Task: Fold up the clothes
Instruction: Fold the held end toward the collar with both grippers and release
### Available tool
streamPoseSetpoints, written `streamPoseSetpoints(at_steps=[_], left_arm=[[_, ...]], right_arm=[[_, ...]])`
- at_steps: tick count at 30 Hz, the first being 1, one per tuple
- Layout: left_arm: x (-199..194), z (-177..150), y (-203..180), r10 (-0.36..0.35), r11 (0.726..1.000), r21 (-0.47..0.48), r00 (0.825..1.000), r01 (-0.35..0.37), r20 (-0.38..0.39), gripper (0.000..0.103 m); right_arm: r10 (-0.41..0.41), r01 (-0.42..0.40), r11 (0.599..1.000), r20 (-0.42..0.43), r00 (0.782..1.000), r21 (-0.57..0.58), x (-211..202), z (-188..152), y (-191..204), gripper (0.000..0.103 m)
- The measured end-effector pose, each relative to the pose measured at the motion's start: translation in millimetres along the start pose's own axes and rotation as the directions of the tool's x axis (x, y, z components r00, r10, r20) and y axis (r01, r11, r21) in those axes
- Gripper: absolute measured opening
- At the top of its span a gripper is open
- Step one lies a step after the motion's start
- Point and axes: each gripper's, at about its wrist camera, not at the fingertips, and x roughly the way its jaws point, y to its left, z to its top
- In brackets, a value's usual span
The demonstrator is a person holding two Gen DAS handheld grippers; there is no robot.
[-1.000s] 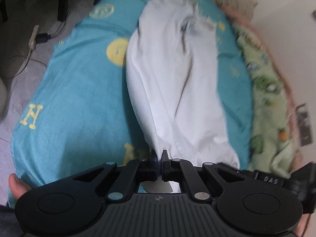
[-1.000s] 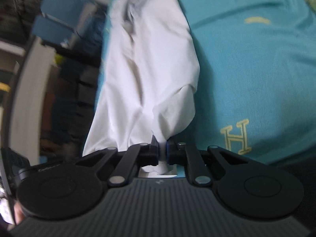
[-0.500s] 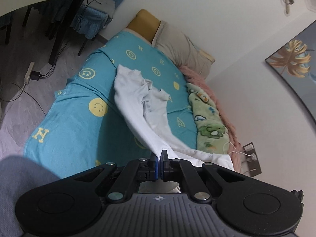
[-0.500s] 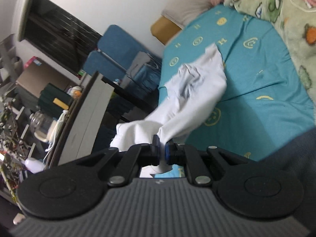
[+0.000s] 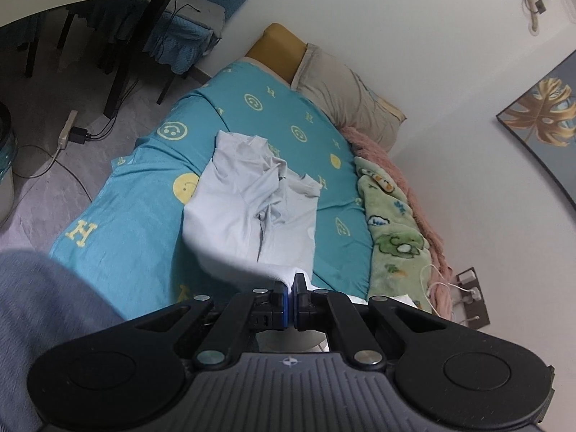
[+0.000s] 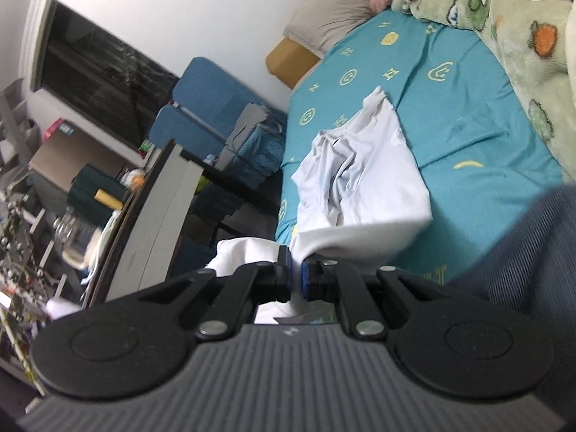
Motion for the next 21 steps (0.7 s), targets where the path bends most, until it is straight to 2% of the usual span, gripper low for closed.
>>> streamPoseSetpoints(at_steps=[4,9,12,17,21], left_arm=[[57,37,-3,0.016,0.999,0.042,1.0,-0.017,0.023,0.003],[140,85,-14,0.066,0.992,0.105,0.996,-0.071,0.054,0.003],[190,104,-16,0.118,0.98,0.155,0.991,-0.128,0.069,0.003],[268,114,-1,0.202,0.947,0.237,0.975,-0.219,0.094,0.003],[322,103,22,0.243,0.909,0.327,0.966,-0.258,0.085,0.003]], right_arm=[[-0.032,0.032,0.999,0.019,0.999,-0.02,45,36,-4,0.009],[-0.102,0.104,0.992,0.026,0.994,-0.066,117,85,-16,0.009],[-0.152,0.154,0.981,0.023,0.988,-0.116,160,105,-24,0.009],[-0.211,0.214,0.949,0.039,0.977,-0.23,226,119,-42,0.009],[-0.257,0.26,0.91,0.052,0.965,-0.323,272,109,-68,0.009]])
